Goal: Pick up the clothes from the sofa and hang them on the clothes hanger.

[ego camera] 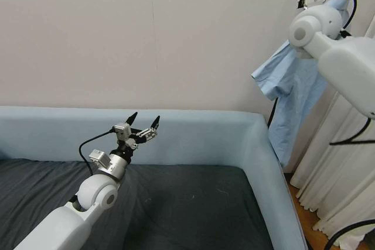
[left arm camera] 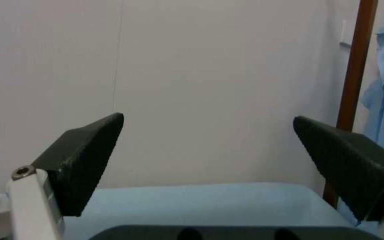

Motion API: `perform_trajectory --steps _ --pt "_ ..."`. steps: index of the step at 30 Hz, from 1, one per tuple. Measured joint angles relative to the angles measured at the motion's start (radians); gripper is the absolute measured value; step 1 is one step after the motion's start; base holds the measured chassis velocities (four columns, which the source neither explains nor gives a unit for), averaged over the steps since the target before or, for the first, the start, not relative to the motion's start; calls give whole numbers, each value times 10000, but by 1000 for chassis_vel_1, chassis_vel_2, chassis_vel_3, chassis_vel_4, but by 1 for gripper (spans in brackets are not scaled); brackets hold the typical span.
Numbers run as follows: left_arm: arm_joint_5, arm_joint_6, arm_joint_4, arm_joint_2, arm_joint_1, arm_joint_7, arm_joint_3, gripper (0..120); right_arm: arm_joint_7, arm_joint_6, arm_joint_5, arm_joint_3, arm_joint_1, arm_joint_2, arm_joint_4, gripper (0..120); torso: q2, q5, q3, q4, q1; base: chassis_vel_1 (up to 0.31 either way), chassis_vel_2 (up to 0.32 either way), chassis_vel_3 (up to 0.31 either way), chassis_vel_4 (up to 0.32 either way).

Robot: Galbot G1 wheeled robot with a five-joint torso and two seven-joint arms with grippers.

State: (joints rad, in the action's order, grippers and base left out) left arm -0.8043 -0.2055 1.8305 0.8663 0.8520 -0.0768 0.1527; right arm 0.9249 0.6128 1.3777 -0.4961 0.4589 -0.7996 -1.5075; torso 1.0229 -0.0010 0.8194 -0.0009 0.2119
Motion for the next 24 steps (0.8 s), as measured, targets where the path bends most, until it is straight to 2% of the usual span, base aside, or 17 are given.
perform_trajectory --steps 2,3,4,7,8,9,11,12,16,17,18,20,22,23,24 --pt "-5 -45 90 132 73 -82 118 100 -2597 -2042 -381 595 -1383 1038 -1638 86 0 4 0 -3 0 0 0 0 0" --pt "-7 -49 193 219 134 -185 173 100 -3357 -2789 -838 742 -1855 1314 -1962 88 0 1 0 -6 0 0 0 0 0" --pt "-7 -49 193 219 134 -185 173 100 -3357 -2789 -838 742 -1855 1314 -1962 88 0 1 0 -6 0 0 0 0 0" --pt "9 19 621 575 396 -487 347 100 -4850 -4504 -2246 1319 -3954 2011 -2991 99 0 4 0 -7 0 0 0 0 0" --pt "38 54 725 654 501 -555 414 100 -4985 -4694 -2436 1397 -4306 2077 -3116 100 0 4 0 -7 0 0 0 0 0" --pt "531 291 1154 1046 1110 -1010 877 100 -5533 -5908 -3729 1777 -6284 2169 -3695 100 0 8 1 -6 0 0 0 0 0" --pt "1031 554 1440 1329 1739 -1401 1285 100 -5529 -6302 -4456 2369 -7583 1894 -3904 100 0 -2 0 2 0 0 0 0 0" --pt "1031 554 1440 1329 1739 -1401 1285 100 -5529 -6302 -4456 2369 -7583 1894 -3904 100 0 -2 0 2 0 0 0 0 0" --pt "1779 910 1975 1926 3281 -1807 2100 100 -5470 -6644 -6118 3704 -10187 949 -3968 100 0 3 1 -1 0 0 0 0 0" --pt "1967 913 2100 2089 3662 -1820 2290 100 -5612 -6757 -6556 4144 -10779 695 -3937 100 0 1 1 5 0 0 0 0 0" --pt "1967 913 2100 2089 3662 -1820 2290 100 -5612 -6757 -6556 4144 -10779 695 -3937 100 0 1 1 5 0 0 0 0 0" --pt "2211 863 2318 2419 4315 -1825 2529 100 -6020 -6907 -7410 5184 -12194 127 -3985 100 0 0 0 5 -1 0 0 0 0" --pt "2373 605 2415 2776 4798 -1876 2628 100 -6380 -6901 -8212 6181 -13802 -471 -4205 100 -1 7 1 -5 0 0 0 0 0" --pt "2373 605 2415 2776 4798 -1876 2628 100 -6380 -6901 -8212 6181 -13802 -471 -4205 100 -1 7 1 -5 0 0 0 0 0" --pt "2453 430 2408 2929 4969 -1877 2657 100 -6539 -6885 -8581 6661 -14472 -774 -4369 100 0 6 0 -10 0 0 0 0 0"
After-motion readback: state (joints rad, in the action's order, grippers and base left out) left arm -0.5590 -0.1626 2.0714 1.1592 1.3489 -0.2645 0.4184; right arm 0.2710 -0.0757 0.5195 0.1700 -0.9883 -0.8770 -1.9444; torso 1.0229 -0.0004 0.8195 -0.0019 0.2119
